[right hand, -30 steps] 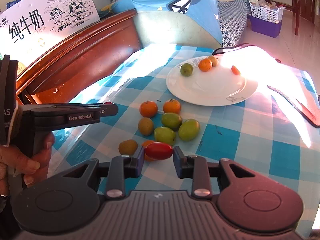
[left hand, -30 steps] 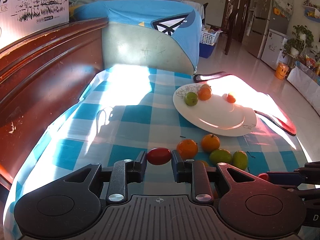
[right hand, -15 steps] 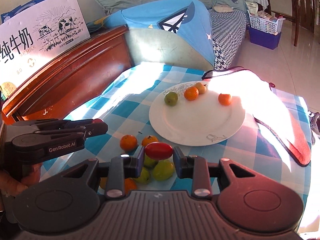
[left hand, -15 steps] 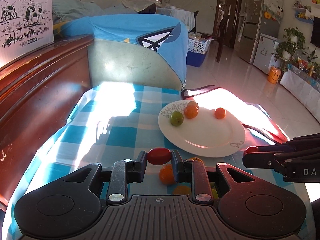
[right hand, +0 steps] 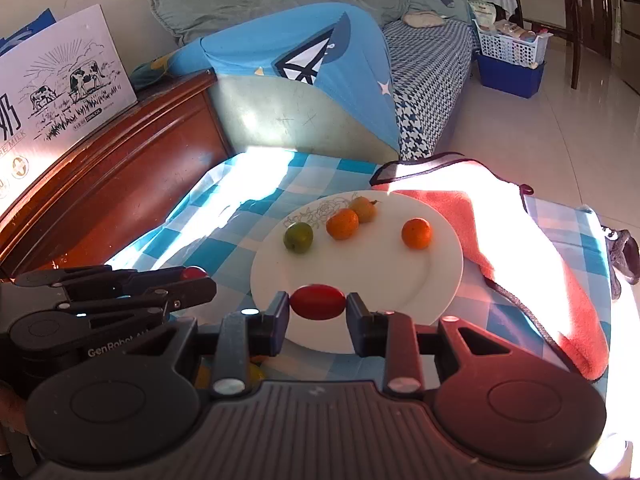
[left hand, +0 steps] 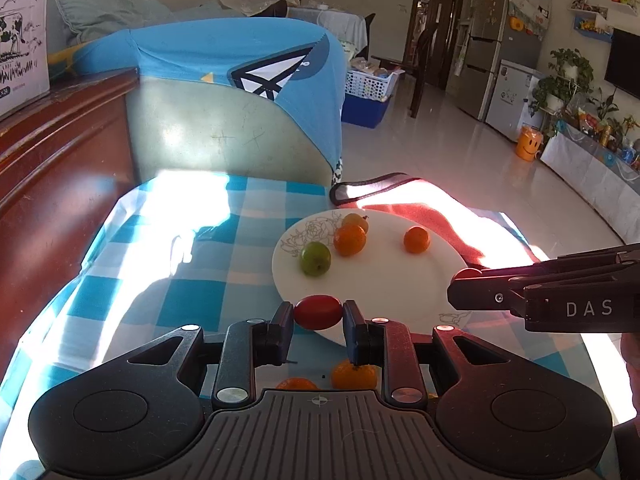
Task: Organize fruits
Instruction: 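Carry both red cherry tomatoes onto the white plate and open both tools, then withdraw both open tools from the plate toward the fruit cluster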
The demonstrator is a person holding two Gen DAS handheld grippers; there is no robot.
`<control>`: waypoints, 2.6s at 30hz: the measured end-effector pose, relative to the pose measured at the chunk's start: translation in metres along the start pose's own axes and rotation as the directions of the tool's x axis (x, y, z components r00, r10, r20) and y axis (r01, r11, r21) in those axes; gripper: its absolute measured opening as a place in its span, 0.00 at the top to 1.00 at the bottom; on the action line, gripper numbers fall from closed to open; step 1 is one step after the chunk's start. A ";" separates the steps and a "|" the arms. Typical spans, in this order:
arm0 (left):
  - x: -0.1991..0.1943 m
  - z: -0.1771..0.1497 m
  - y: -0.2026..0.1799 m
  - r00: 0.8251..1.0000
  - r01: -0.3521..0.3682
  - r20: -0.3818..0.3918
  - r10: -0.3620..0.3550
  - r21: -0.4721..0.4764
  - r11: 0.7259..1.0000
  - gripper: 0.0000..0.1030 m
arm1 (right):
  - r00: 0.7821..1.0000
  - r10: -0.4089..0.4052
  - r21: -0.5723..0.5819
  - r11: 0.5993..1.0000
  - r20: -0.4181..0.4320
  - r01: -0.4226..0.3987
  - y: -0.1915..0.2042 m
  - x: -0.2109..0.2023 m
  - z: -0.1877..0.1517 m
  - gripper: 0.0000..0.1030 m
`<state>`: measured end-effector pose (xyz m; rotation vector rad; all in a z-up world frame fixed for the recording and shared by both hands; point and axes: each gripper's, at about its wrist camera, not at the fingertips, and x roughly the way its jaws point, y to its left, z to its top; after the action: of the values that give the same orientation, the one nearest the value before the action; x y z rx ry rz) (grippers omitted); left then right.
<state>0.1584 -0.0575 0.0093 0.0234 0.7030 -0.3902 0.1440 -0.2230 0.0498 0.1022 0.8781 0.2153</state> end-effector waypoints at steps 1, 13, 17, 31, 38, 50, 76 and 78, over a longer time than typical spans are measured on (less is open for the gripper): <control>0.004 0.001 -0.001 1.000 0.002 -0.003 -0.002 0.003 1.000 0.77 | 1.000 0.000 0.005 1.000 -0.004 0.000 -0.001 0.003 0.002 0.70; 0.046 0.010 -0.007 0.999 0.015 -0.048 -0.015 -0.002 1.000 0.77 | 0.998 -0.013 0.054 0.998 -0.064 0.017 -0.020 0.038 0.010 0.70; 0.057 0.010 -0.010 0.997 0.020 -0.068 -0.021 -0.004 1.000 0.77 | 0.996 -0.023 0.060 0.998 -0.081 0.028 -0.024 0.048 0.012 0.70; 0.066 0.013 -0.011 0.997 0.018 -0.074 -0.020 -0.018 1.000 0.70 | 0.995 -0.030 0.123 0.992 -0.092 0.041 -0.037 0.064 0.017 0.66; 0.045 0.017 -0.009 1.000 -0.009 -0.022 0.008 -0.051 0.999 0.23 | 0.998 -0.030 0.145 0.989 -0.055 0.037 -0.039 0.055 0.025 0.50; 0.013 0.011 0.007 0.995 -0.080 -0.071 0.071 -0.131 0.988 0.13 | 0.997 -0.071 0.143 0.987 -0.037 0.075 -0.028 0.031 0.020 0.32; -0.060 -0.060 0.017 0.974 -0.189 -0.154 0.166 -0.144 0.971 0.07 | 0.990 -0.105 0.063 0.992 -0.091 0.111 0.014 -0.018 -0.053 0.18; -0.062 -0.065 0.016 0.972 -0.189 -0.172 0.163 -0.149 0.971 0.07 | 0.988 -0.112 0.058 0.991 -0.108 0.119 0.015 -0.019 -0.058 0.18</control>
<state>0.0806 -0.0112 -0.0031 -0.0397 0.8814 -0.1588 0.0854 -0.2130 0.0297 0.1003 0.9928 0.0847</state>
